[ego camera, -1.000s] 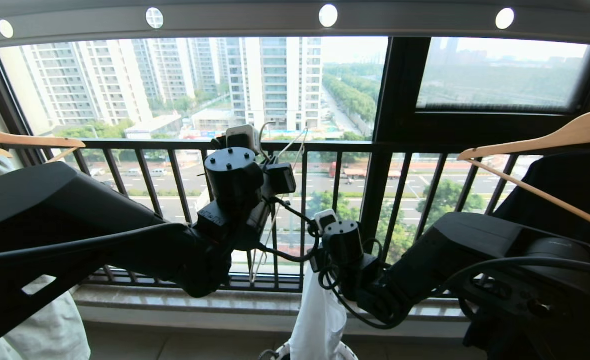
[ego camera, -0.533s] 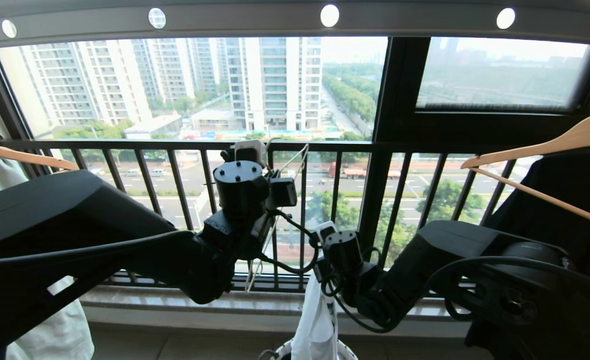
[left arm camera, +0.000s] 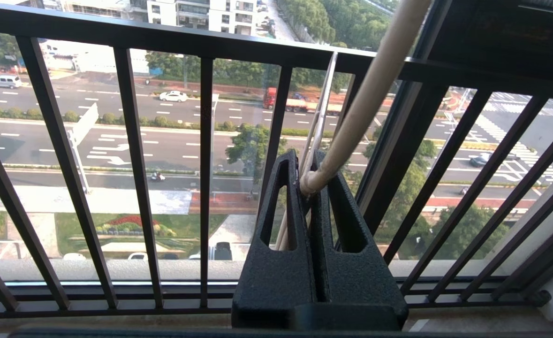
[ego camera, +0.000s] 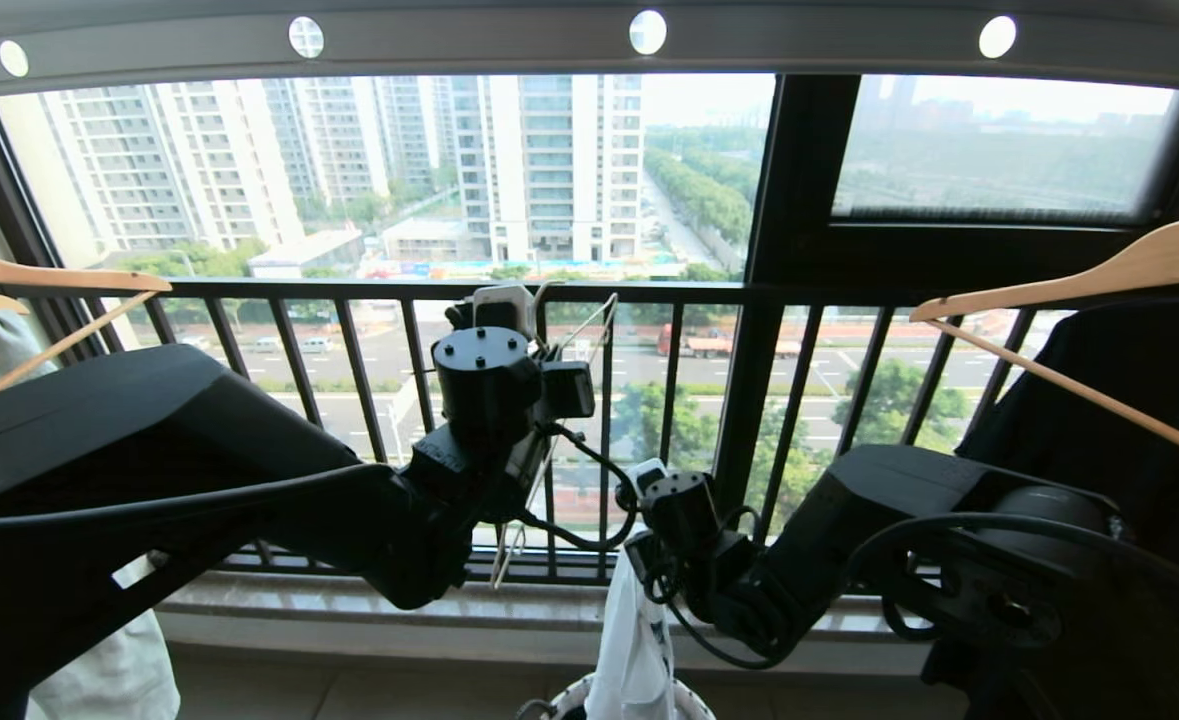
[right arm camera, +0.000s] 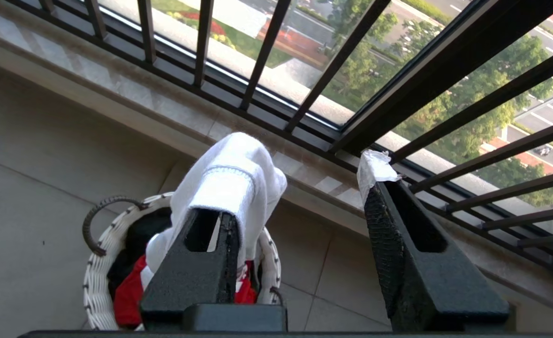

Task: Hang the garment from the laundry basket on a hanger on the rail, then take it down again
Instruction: Put clothes in the basket

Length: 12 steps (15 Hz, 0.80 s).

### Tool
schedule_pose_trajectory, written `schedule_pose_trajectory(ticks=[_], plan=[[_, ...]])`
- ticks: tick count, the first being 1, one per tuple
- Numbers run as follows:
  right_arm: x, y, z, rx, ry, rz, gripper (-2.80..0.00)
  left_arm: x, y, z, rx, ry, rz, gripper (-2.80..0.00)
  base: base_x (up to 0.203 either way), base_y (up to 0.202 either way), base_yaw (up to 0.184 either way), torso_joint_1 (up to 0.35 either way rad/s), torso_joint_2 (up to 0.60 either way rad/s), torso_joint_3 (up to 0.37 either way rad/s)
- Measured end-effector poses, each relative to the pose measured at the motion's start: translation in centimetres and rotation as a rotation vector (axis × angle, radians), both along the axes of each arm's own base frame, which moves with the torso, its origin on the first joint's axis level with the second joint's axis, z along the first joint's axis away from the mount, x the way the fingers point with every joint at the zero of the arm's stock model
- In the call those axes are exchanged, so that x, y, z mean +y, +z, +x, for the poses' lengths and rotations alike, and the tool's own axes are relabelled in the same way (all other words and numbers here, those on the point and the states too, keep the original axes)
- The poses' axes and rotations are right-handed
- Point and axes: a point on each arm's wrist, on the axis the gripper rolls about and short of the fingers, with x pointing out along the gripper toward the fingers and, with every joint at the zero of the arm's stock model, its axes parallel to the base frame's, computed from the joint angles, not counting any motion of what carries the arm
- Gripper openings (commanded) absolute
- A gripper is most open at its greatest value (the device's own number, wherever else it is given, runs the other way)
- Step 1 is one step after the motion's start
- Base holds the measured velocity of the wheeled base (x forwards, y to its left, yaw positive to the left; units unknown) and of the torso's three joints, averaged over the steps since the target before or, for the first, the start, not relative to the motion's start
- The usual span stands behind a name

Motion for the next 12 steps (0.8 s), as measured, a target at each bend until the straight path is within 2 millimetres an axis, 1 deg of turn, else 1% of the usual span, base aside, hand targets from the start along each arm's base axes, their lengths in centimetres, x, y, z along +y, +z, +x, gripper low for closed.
schedule_pose_trajectory(ticks=[4,7,8,11,12], plan=[[-0.6,0.3,-0.5,0.11,0.016,-0.005,0.0,0.0,0.0,-0.1,0.001,-0.002,0.001,-2.8,0.0,0.0,0.0,0.0,0.0,0.0],[-1.1,0.7,-1.2,0.264,0.048,0.009,0.0,0.0,0.1,-0.1,0.009,-0.003,0.007,-2.8,0.0,0.0,0.0,0.0,0.0,0.0],[-1.1,1.2,-1.0,0.278,0.034,0.027,0.0,0.0,0.1,-0.1,0.007,-0.004,0.006,-2.8,0.0,0.0,0.0,0.0,0.0,0.0],[-1.5,1.8,-0.5,0.31,0.013,0.026,0.0,0.0,0.3,-0.2,0.004,-0.003,0.004,-2.8,0.0,0.0,0.0,0.0,0.0,0.0],[-2.0,2.2,0.1,0.308,-0.002,0.028,0.0,0.1,0.4,-0.3,0.002,-0.004,0.002,-2.8,0.0,0.0,0.0,0.0,0.0,0.0]])
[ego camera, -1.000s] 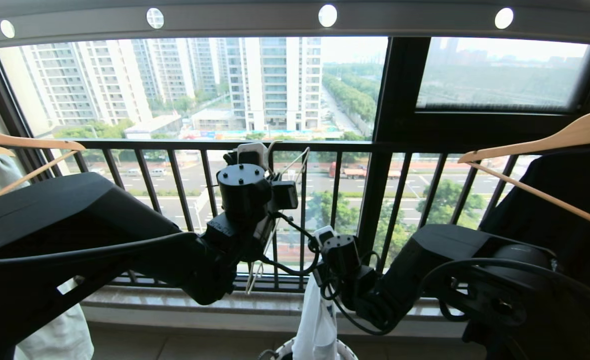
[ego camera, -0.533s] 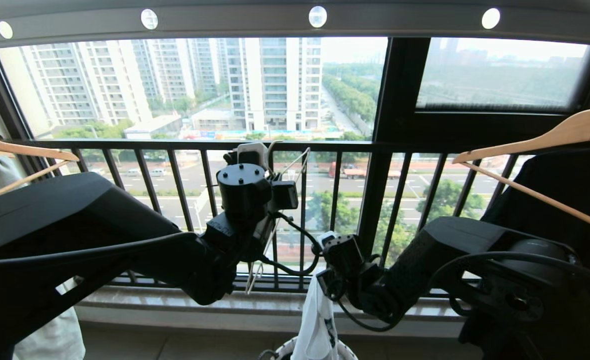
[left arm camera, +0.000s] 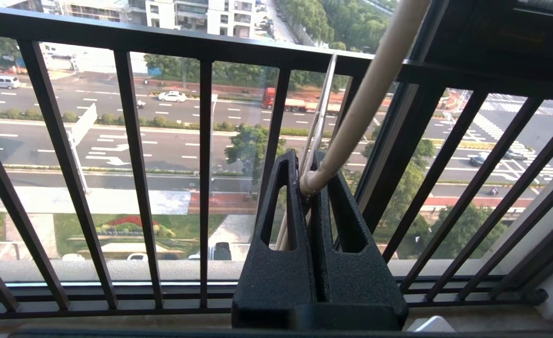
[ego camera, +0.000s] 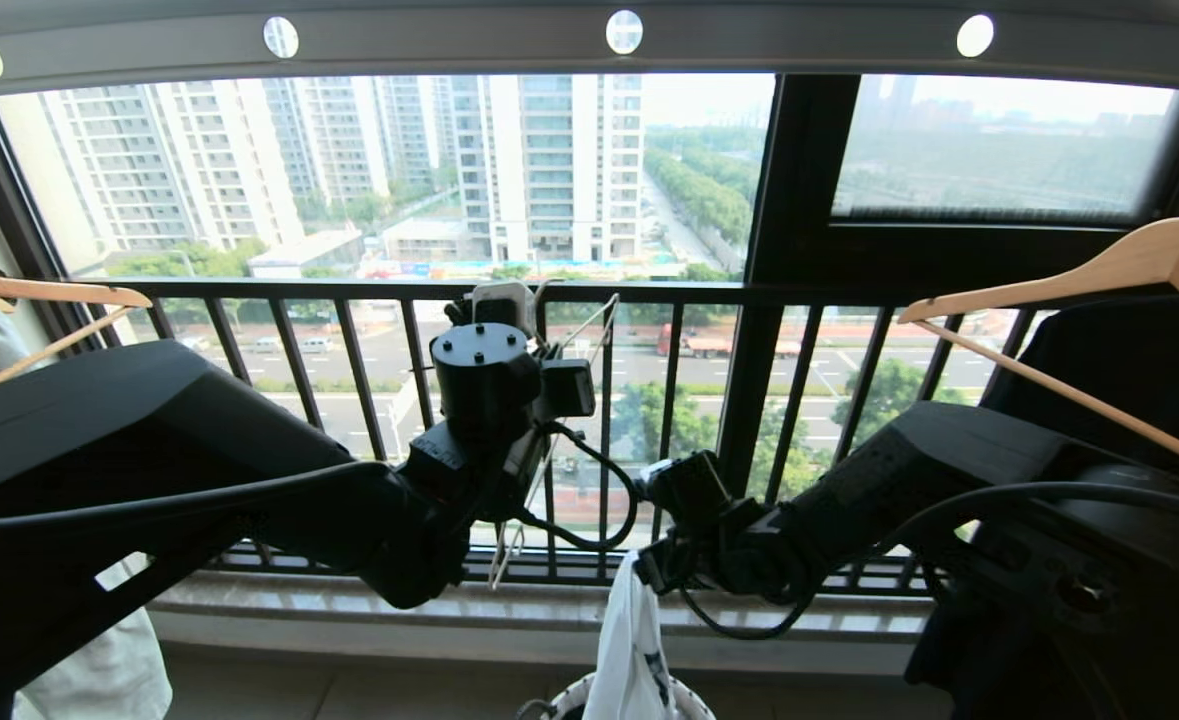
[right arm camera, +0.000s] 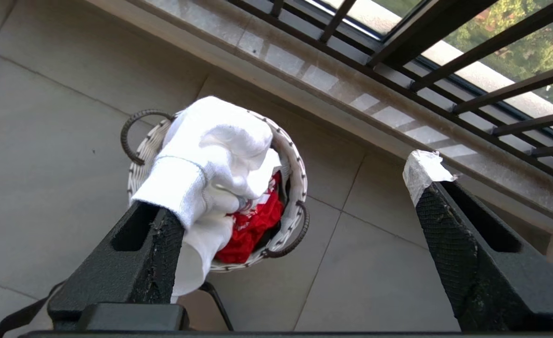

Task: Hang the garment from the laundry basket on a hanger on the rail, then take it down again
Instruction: Put clothes in the basket

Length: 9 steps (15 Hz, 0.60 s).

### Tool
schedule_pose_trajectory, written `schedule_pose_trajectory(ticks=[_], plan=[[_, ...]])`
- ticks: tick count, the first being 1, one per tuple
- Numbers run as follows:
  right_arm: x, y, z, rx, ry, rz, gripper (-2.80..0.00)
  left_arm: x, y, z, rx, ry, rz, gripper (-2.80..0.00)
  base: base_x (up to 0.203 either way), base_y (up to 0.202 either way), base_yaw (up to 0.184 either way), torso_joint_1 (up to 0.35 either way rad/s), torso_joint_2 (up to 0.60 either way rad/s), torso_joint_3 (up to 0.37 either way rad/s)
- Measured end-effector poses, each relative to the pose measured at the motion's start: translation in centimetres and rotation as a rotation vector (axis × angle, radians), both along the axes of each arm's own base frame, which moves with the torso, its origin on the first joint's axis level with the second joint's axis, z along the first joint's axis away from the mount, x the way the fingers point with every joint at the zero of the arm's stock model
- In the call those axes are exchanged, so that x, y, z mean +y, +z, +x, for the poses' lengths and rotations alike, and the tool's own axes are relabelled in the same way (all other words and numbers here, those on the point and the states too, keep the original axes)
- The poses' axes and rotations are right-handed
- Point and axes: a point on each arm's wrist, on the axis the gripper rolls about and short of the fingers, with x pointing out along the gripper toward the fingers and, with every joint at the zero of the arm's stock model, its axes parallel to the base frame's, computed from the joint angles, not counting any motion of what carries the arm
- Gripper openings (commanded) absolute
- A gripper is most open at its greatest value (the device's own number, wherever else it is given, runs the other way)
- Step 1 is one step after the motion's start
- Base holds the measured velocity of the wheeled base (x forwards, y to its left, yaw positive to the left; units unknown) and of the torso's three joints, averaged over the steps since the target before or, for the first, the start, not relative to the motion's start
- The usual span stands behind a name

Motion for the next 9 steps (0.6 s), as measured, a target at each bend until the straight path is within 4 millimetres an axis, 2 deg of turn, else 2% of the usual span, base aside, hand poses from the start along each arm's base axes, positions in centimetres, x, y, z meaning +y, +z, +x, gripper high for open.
schedule_pose_trajectory(ticks=[4,7,9], plan=[[-1.3,1.7,2.5,0.029,0.006,-0.052,0.0,0.2,0.1,0.1,0.008,0.003,0.006,-2.8,0.0,0.0,0.0,0.0,0.0,0.0],[-1.3,1.3,3.3,0.107,0.114,-0.149,0.0,0.4,0.7,-0.2,-0.002,0.004,-0.001,-2.8,0.0,0.0,0.0,0.0,0.0,0.0],[-1.4,0.8,3.0,0.19,0.206,-0.221,0.0,0.6,1.2,-0.3,-0.012,0.004,-0.009,-2.8,0.0,0.0,0.0,0.0,0.0,0.0]])
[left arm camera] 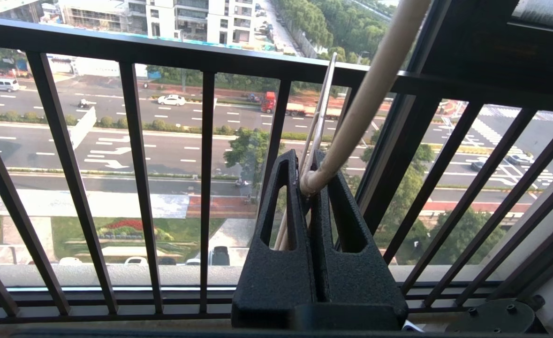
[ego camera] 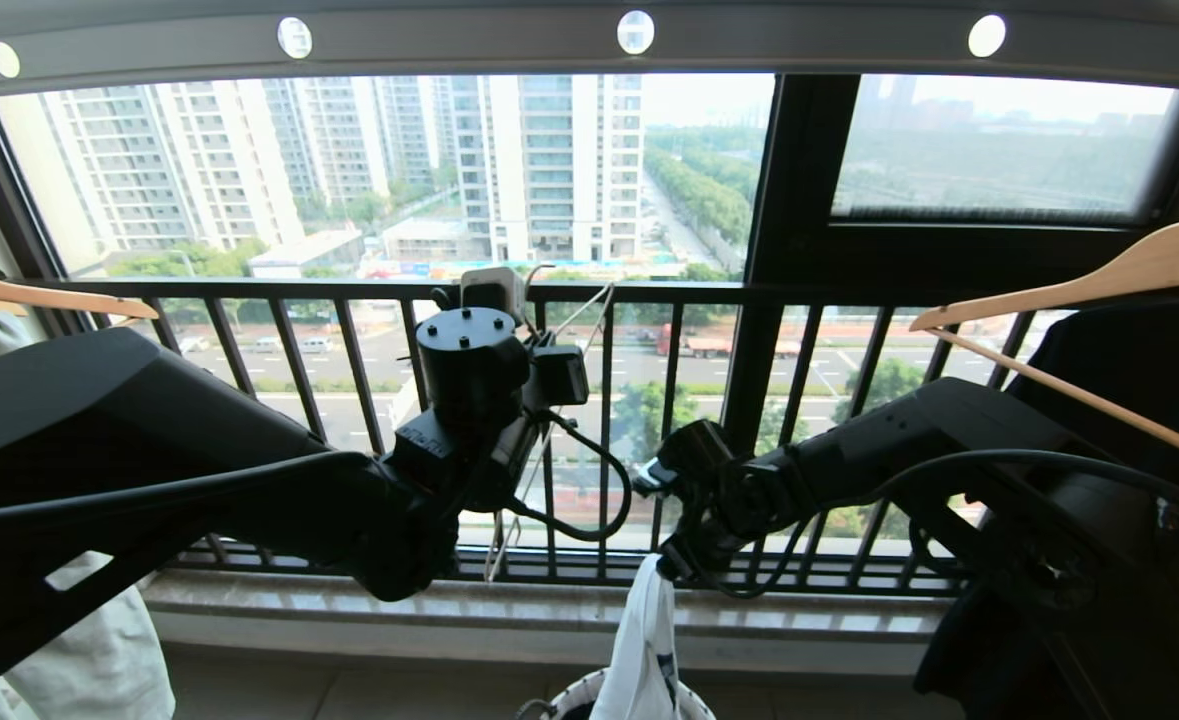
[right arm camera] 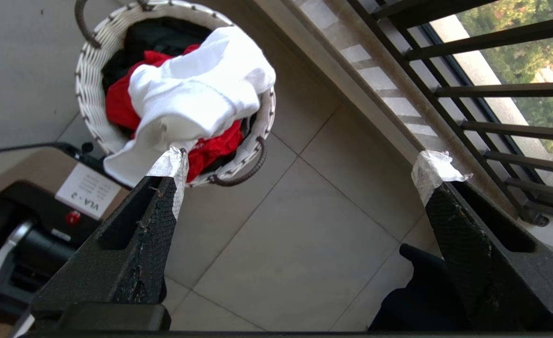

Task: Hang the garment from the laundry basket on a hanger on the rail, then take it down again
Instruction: Put clothes in the basket

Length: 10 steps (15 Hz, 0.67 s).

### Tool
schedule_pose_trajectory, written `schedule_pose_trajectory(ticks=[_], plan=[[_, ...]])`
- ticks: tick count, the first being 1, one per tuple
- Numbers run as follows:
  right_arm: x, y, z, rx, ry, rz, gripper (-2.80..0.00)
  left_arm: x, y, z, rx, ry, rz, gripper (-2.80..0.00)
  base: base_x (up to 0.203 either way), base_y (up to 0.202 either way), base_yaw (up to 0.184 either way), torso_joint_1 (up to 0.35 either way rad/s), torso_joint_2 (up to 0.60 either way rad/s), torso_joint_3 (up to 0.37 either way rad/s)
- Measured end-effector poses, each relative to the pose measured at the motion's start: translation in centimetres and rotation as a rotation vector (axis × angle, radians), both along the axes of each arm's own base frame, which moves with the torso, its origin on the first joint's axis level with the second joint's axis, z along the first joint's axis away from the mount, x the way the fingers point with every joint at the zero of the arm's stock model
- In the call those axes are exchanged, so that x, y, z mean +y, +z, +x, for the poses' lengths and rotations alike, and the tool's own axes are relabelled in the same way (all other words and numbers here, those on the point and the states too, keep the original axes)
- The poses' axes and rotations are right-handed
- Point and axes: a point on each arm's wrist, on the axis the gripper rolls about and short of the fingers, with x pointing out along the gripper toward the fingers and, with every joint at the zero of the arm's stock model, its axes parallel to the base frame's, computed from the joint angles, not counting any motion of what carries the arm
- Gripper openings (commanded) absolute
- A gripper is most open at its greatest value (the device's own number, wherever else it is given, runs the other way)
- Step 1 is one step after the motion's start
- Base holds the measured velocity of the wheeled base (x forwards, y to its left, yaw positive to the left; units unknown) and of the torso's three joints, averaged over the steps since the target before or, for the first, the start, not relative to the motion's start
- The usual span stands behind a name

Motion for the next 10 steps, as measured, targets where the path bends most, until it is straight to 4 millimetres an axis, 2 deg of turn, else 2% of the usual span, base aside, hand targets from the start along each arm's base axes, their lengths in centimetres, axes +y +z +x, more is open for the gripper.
schedule_pose_trajectory(ticks=[2,7,8,10], plan=[[-0.1,0.1,-0.4,0.076,0.103,-0.036,0.0,0.1,0.2,-0.3,-0.001,-0.002,0.0,-2.8,0.0,0.0,0.0,0.0,0.0,0.0],[0.3,1.2,0.6,0.09,0.154,-0.049,0.0,0.4,1.4,-0.9,-0.024,-0.006,-0.015,-2.8,0.0,0.0,0.0,0.0,0.0,0.0],[0.2,1.4,0.7,0.093,0.135,-0.039,-2.8,0.4,1.4,-1.0,-0.025,-0.007,-0.015,-2.8,0.0,0.0,0.0,0.0,0.0,0.0],[-0.2,1.5,0.2,0.113,0.088,-0.021,-2.8,-0.1,1.0,-1.6,-0.006,-0.029,0.0,-2.8,0.0,0.0,0.0,0.0,0.0,0.0]])
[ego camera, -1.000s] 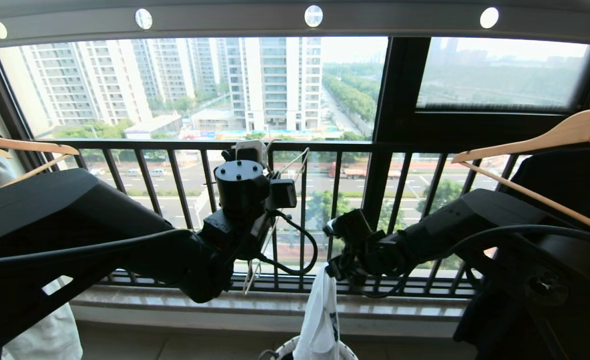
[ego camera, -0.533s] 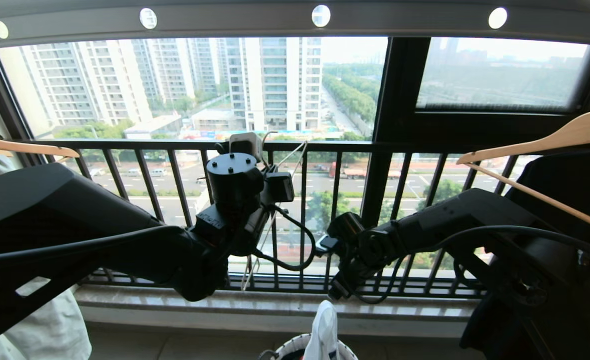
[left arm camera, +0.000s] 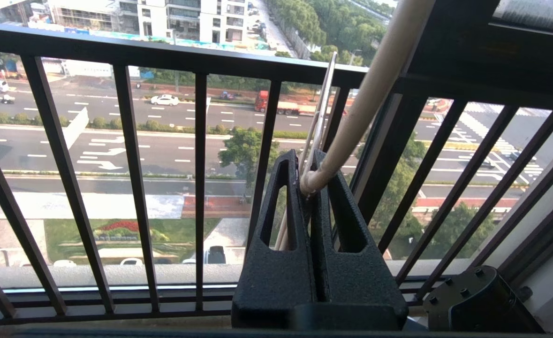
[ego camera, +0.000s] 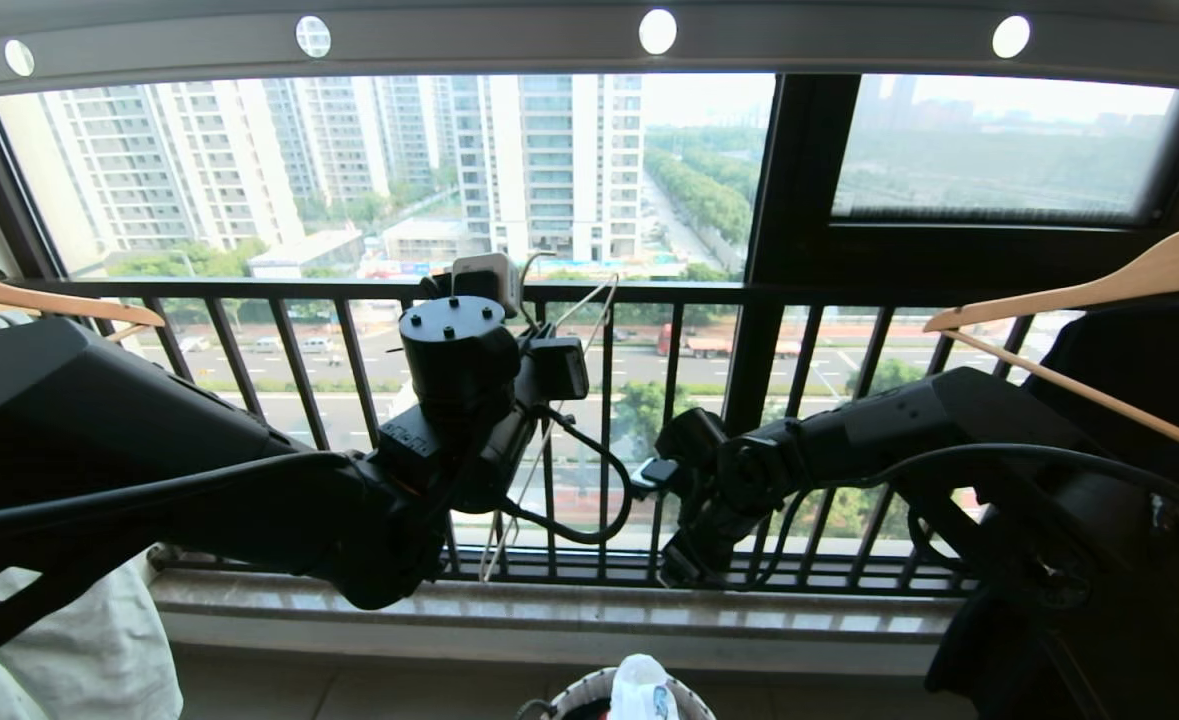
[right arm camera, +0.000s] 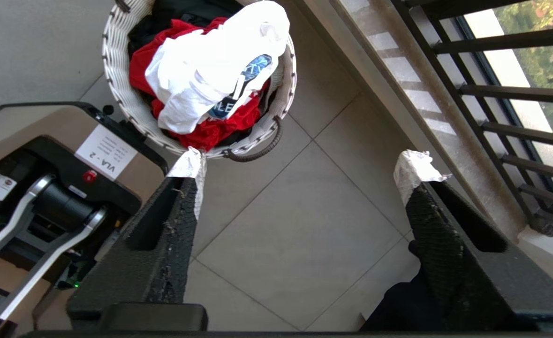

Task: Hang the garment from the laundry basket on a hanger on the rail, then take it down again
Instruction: Put clothes in the basket, then hang the clothes rack on the clothesline

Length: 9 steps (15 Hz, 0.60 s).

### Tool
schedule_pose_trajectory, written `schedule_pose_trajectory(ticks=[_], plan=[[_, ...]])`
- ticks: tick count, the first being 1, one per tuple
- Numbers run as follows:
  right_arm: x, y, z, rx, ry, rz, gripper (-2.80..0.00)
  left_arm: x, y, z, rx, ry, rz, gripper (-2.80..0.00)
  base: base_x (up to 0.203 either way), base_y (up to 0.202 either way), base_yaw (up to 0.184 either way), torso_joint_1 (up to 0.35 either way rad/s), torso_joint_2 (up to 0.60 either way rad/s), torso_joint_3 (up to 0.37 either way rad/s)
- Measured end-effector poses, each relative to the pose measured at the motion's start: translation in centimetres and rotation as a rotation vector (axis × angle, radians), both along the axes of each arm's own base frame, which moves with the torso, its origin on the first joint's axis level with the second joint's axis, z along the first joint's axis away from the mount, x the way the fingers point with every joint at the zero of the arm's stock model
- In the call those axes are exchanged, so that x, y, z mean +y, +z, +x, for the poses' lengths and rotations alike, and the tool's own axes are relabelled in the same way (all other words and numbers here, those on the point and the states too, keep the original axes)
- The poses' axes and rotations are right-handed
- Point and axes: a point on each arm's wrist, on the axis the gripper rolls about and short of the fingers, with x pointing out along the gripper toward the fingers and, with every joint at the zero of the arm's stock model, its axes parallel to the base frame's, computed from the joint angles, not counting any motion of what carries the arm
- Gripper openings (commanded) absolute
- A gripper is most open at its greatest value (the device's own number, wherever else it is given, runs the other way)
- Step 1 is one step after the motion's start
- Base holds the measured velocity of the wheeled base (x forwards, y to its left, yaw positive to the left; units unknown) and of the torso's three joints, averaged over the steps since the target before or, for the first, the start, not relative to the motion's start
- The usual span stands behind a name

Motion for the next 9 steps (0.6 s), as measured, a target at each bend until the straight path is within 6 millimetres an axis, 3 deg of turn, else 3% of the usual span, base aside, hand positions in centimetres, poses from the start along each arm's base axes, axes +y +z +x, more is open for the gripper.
schedule_pose_trajectory(ticks=[5,9], plan=[[-1.6,2.4,-3.5,0.048,-0.242,0.091,-2.8,-1.2,-1.5,-1.5,0.099,-0.059,0.086,-2.8,0.0,0.0,0.0,0.0,0.0,0.0],[-2.8,4.4,-5.4,-0.014,-0.336,0.149,-2.8,1.7,0.4,-2.1,0.197,-0.109,0.154,-2.8,0.0,0.0,0.0,0.0,0.0,0.0]])
